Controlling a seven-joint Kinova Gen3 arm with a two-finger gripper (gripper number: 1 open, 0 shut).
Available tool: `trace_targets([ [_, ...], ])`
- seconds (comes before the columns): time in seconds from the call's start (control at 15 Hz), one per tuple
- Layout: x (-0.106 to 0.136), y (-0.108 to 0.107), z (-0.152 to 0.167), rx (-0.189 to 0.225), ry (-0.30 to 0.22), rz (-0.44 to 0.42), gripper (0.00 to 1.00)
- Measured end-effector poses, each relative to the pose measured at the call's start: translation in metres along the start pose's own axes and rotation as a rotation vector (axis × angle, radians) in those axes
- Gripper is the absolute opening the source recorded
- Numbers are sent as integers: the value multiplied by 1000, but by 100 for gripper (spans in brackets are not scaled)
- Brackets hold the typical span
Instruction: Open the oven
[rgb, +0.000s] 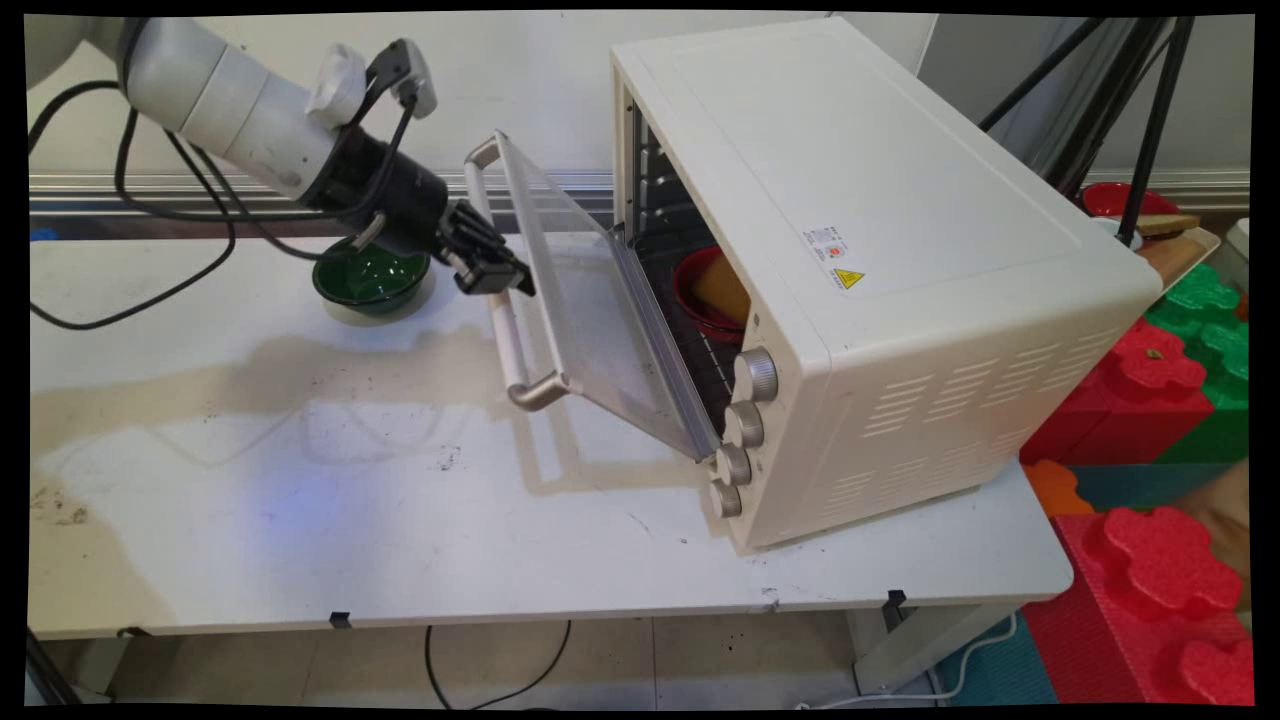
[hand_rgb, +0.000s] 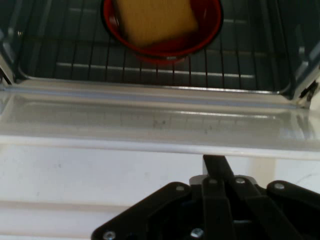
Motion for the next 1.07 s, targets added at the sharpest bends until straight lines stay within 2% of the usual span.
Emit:
trace_targets([
  [1.07,-83,-6,2,-1,-64,47,0],
])
